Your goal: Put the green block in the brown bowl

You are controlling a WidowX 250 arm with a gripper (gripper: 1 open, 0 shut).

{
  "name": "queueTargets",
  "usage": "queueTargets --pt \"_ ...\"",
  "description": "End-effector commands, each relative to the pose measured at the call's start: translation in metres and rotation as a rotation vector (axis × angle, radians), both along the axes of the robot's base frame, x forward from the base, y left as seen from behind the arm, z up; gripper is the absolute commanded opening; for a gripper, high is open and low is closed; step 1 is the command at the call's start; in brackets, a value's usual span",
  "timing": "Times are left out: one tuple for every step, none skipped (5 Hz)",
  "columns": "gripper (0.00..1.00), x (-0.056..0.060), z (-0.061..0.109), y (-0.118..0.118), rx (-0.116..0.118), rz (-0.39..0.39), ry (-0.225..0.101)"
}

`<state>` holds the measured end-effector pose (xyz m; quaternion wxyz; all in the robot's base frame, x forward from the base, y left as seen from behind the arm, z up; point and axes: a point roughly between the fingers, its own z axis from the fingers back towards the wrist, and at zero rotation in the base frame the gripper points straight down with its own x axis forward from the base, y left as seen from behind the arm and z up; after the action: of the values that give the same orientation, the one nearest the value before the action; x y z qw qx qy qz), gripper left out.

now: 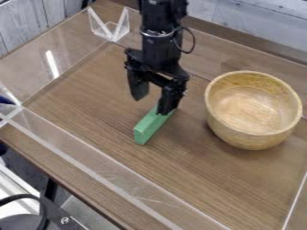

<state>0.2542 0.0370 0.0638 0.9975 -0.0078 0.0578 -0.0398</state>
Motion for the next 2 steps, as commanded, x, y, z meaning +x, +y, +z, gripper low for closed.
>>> queueTargets --pt "1.00 0.003 0.006 -0.001 0.005 0.004 -0.013" --pt "1.00 0.000 -0.004 0.002 -0.017 -0.001 -0.013"
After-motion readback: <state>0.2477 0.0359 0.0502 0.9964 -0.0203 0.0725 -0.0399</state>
